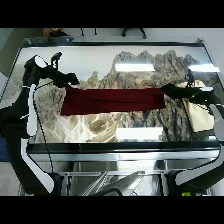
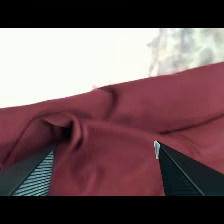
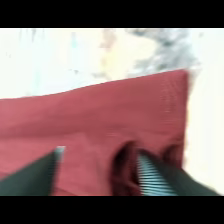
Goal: Fold the shirts.
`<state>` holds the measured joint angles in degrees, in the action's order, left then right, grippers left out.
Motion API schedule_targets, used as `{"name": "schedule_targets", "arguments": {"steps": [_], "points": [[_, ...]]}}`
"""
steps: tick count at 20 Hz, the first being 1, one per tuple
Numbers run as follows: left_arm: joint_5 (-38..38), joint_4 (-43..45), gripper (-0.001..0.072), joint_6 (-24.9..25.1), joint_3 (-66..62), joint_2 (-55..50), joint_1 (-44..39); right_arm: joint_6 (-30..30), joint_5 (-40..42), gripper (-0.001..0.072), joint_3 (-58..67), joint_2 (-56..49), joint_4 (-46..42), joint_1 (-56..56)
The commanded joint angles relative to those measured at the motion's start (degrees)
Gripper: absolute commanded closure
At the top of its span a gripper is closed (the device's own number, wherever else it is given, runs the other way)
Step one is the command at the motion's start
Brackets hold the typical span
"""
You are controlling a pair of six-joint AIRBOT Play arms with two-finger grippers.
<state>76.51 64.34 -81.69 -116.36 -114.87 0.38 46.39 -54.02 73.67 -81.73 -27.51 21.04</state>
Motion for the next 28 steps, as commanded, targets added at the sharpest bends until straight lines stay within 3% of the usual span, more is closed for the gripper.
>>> {"name": "schedule_targets", "arguments": {"steps": [1, 6, 7, 8, 9, 10, 12, 14, 17, 20, 25, 28], "points": [[-0.11, 0.02, 0.0019, -0.87, 1.4, 3.82, -0.39, -0.09, -0.22, 0.0005, 0.07, -0.11, -3.06, 3.54], [2.08, -0.07, 0.0021, -2.23, 2.49, 5.66, -2.67, -0.13, -1.73, 0.0006, 0.07, -4.55, -3.15, 2.58], [2.03, -0.07, 0.0058, -2.4, 2.49, 5.6, -3.63, -0.11, -2.23, 0.0006, 0.07, -5.22, -3.15, 1.95], [1.84, -0.04, 0.0251, -2.4, 2.49, 5.57, -4.57, -0.13, -2.4, 0.0006, 0.07, -5.81, -3.13, 1.14], [1.36, -0.07, 0.0529, -2.4, 2.49, 5.57, -5.4, -0.13, -2.36, 0.0007, 0.07, -6.23, -3.1, 0.31], [0.7, -0.07, 0.0686, -2.38, 2.49, 5.57, -6.34, -0.13, -2.38, 0.0008, 0.07, -6.51, -2.91, -0.57], [-0.74, -0.07, 0.0687, -2.38, 2.49, 5.57, -8.28, -0.15, -2.38, 0.003, 0.09, -6.73, -2.47, -2.03], [-1.99, -0.07, 0.0687, -2.4, 2.49, 5.29, -10.6, -0.13, -2.6, 0.0432, 0.17, -6.73, -1.77, -2.91], [-2.08, -0.09, 0.0688, -2.49, 2.49, 3.43, -14.38, -0.11, -7.21, 0.067, 2.38, -6.6, 0.07, -2.99], [-3.17, -0.13, 0.0687, -3.93, 2.49, 0.28, -18.97, 1.57, -15.65, 0.0691, 7.3, -4.15, 3.5, -2.91], [-11.32, -0.09, 0.0688, -4.79, 2.47, -6.29, -28.09, 13.0, -32.96, 0.0691, 20.98, 1.27, 9.33, -2.91], [-17.77, -0.42, 0.0688, -7.19, 2.47, -9.09, -32.81, 18.51, -37.38, 0.0691, 24.35, 3.93, 14.12, -2.91]]}}
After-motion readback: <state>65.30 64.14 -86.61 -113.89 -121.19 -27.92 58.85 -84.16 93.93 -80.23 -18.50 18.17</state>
